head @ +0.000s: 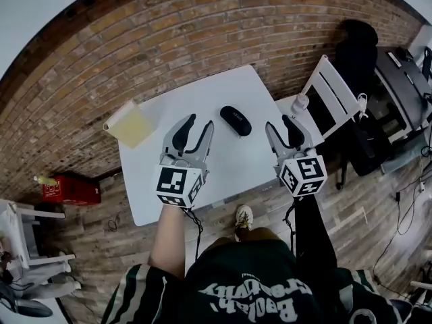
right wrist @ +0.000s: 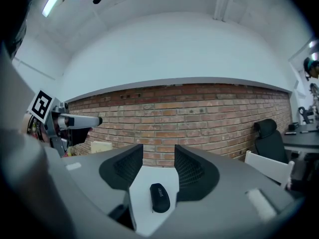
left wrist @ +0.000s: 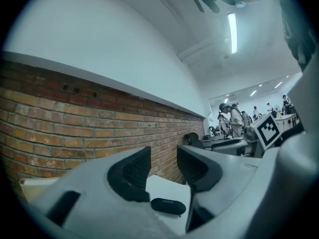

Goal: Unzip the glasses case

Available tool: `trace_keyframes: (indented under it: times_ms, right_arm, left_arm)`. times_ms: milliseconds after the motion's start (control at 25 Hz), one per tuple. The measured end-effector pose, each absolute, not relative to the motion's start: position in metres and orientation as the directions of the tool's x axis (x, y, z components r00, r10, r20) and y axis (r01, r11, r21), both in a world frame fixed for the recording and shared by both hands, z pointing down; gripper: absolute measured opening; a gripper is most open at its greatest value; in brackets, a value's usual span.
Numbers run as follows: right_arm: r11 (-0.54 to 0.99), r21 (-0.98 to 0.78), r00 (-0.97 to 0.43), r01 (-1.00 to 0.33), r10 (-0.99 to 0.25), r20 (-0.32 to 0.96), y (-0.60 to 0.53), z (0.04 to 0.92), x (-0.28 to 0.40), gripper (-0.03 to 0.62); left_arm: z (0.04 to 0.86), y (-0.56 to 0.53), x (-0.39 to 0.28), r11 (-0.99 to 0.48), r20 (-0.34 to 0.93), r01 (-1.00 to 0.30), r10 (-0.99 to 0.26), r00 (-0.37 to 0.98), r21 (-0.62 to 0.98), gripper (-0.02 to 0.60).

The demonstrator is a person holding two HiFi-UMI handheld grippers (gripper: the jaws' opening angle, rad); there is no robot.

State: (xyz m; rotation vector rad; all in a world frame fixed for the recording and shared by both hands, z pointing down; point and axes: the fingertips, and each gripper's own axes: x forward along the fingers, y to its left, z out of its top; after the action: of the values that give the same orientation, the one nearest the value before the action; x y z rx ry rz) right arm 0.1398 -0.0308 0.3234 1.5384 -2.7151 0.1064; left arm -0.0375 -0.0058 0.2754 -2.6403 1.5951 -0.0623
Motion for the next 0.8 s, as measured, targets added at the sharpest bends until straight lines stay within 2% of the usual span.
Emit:
trace_keyframes:
  times_ms: [360, 800]
  right_arm:
    - [0.545, -0.101, -0.552, -0.832, -0.832, 0.055, -0.112, 0.338, 0.152, 0.210]
    - [0.540, -0.119, -0.549, -0.833, -0.833, 0.067, -0.136, 0.351, 0.155, 0.201]
  left_arm:
    - [0.298, -0.073, -0.014, -0.472, 0.062, -0.878, -0.882, 0.468, -0.083, 0.166]
    - [0.332, -0.098, 0.005, -0.540, 0.159, -0.835, -0.838, 0.523, -0.101, 0.152]
